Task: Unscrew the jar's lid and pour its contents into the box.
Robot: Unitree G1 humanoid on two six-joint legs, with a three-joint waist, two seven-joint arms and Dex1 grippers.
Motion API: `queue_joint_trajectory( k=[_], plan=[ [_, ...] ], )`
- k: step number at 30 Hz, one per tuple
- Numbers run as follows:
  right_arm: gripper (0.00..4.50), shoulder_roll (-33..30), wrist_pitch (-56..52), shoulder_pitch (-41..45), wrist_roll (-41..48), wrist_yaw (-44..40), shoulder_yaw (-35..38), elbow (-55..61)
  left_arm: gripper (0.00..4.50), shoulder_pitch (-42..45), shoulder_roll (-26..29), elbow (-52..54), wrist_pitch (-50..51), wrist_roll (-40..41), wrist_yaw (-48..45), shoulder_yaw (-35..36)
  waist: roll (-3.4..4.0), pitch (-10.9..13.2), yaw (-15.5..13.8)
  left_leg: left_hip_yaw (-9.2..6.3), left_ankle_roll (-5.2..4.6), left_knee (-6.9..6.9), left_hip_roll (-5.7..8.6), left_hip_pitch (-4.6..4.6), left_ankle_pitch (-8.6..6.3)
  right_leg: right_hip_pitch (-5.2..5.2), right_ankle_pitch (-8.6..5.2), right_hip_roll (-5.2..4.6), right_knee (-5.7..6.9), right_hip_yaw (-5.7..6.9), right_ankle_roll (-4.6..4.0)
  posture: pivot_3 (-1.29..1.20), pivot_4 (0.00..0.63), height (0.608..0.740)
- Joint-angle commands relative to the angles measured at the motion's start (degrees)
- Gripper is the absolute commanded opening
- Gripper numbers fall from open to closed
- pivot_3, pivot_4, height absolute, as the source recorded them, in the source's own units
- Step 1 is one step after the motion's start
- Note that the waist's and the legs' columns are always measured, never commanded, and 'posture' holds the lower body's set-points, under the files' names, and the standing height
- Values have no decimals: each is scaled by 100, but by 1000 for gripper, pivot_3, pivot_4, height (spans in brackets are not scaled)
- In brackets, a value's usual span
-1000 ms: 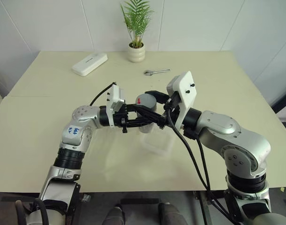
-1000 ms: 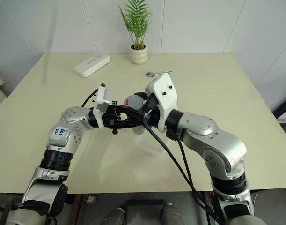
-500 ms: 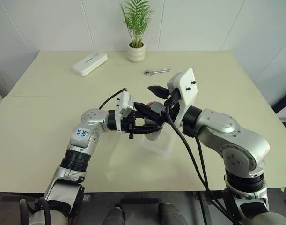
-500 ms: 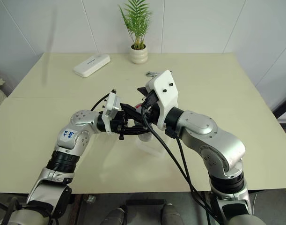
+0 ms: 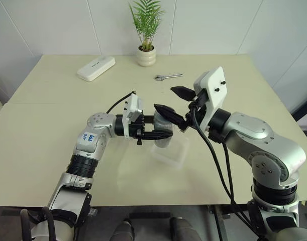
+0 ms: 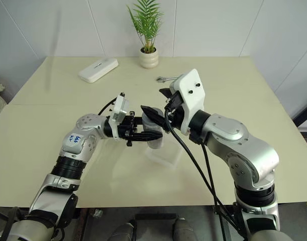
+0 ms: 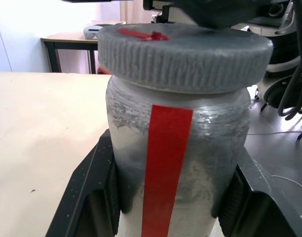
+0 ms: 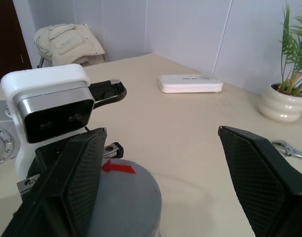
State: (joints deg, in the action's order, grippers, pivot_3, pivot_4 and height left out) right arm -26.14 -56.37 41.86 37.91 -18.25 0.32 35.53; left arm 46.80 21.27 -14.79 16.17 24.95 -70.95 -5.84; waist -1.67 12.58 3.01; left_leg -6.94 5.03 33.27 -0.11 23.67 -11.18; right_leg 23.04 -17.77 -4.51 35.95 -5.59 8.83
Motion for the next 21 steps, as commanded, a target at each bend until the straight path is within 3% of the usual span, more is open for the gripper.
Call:
queue_joint_trajectory(
  k=[1,21],
  plan=[
    [3795,-175,46,117,131,-229,160,100,1979,251,48,-95,-185,-16,-142,94,0,0,-9,0,0,0,0,1,0,0,0,0,0,0,0,0,150,740],
    [3795,214,67,350,199,-113,-54,-147,1979,534,74,-755,-764,-310,-440,118,0,0,-7,-1,0,2,0,1,0,0,0,0,1,1,1,0,150,740]
  ],
)
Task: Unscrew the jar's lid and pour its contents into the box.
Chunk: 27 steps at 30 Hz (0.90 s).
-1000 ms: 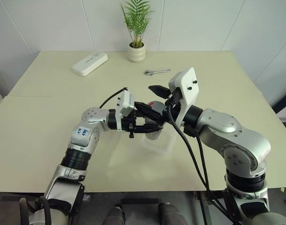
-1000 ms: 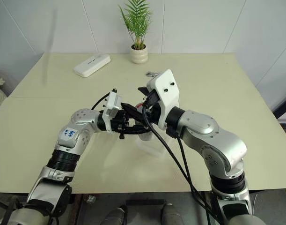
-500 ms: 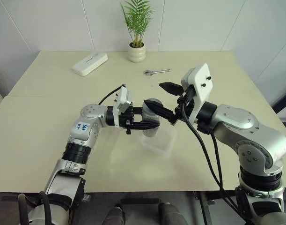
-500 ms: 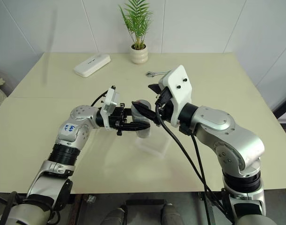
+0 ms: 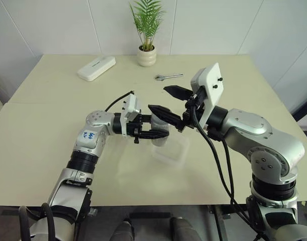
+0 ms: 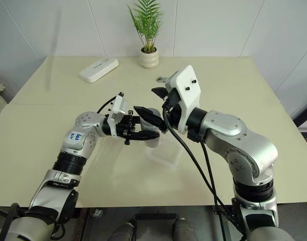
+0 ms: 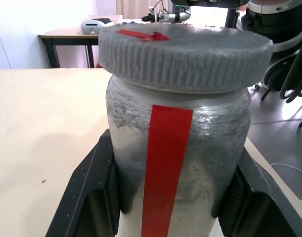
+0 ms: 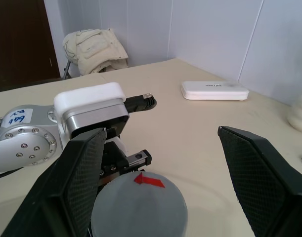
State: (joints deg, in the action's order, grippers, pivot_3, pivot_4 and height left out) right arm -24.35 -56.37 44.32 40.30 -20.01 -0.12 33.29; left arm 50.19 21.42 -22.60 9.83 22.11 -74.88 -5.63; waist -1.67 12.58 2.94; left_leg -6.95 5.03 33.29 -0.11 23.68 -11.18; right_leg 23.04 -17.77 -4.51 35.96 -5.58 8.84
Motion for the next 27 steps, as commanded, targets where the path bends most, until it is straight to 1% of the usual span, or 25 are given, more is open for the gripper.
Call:
queue_joint_trajectory(
  k=[1,11,21,27],
  plan=[
    [3795,44,64,93,-60,69,-37,75,1979,215,62,-11,-160,-39,-54,102,0,0,1,0,0,0,0,0,0,0,0,0,0,0,0,0,150,740],
    [3795,90,151,-55,-268,37,-280,46,1979,288,41,-154,-214,-46,-101,125,0,0,6,0,0,-1,0,0,0,2,0,0,0,0,0,0,150,740],
    [3795,171,372,-93,-462,-126,-430,-153,1979,244,22,36,61,120,-186,201,0,0,9,0,0,-2,0,0,0,2,0,0,1,0,0,0,150,740],
    [3795,103,556,-176,-636,-241,-431,-282,1979,181,52,178,177,170,-229,235,0,0,9,0,0,-1,0,0,0,2,0,0,1,0,0,0,150,740]
  ],
)
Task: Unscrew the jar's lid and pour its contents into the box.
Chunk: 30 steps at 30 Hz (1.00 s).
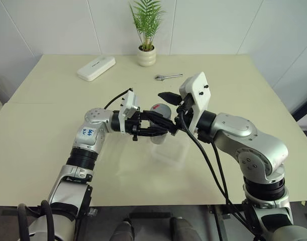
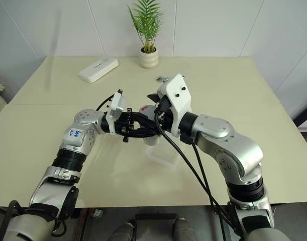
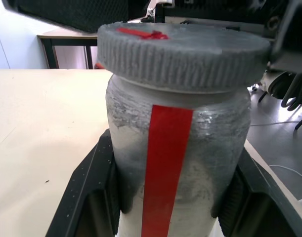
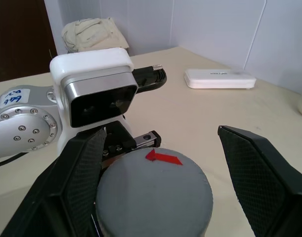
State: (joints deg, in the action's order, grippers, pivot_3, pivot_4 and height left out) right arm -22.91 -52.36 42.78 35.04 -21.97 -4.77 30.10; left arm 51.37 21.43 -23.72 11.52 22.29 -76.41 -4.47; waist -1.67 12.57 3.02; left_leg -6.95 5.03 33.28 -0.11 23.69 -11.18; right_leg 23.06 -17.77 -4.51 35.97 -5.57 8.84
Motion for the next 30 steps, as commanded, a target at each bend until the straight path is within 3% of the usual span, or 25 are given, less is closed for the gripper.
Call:
queue_joint_trajectory(
  k=[1,10,30],
  plan=[
    [3795,-48,171,-31,-128,-58,46,31,1979,53,52,310,26,155,-70,125,0,0,1,0,0,0,0,0,0,0,0,0,0,0,0,0,150,740],
    [3795,-109,180,-113,-172,-78,130,29,1979,11,82,385,136,206,-94,170,0,0,1,0,0,0,0,0,0,0,0,0,1,0,0,0,150,740],
    [3795,-863,-227,-313,309,-116,711,489,1979,-17,173,252,200,199,-148,235,0,0,-2,0,0,1,0,-1,0,0,0,0,1,0,0,0,150,740]
  ],
)
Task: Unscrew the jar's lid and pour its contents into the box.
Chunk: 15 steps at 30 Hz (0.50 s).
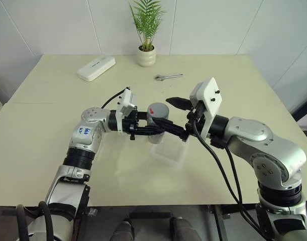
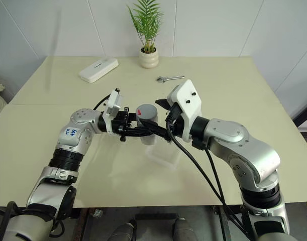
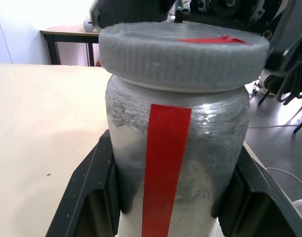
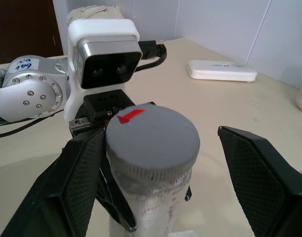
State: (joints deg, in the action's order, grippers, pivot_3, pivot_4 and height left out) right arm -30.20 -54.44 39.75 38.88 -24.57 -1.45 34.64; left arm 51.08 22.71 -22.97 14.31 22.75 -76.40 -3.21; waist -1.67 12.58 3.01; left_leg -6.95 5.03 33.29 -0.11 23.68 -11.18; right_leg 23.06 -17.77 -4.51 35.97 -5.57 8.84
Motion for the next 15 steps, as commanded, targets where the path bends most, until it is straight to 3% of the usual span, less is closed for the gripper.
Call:
queue_joint_trajectory(
  k=[1,15],
  plan=[
    [3795,-146,-24,-9,-60,149,377,41,1979,10,43,179,-76,152,-151,112,0,0,-1,0,0,0,0,0,0,0,0,0,0,0,0,0,150,740],
    [3795,-304,-170,-66,167,99,494,229,1979,34,54,78,-118,94,-187,124,0,0,-5,0,0,0,0,1,0,0,0,0,-1,0,0,0,150,740]
  ],
)
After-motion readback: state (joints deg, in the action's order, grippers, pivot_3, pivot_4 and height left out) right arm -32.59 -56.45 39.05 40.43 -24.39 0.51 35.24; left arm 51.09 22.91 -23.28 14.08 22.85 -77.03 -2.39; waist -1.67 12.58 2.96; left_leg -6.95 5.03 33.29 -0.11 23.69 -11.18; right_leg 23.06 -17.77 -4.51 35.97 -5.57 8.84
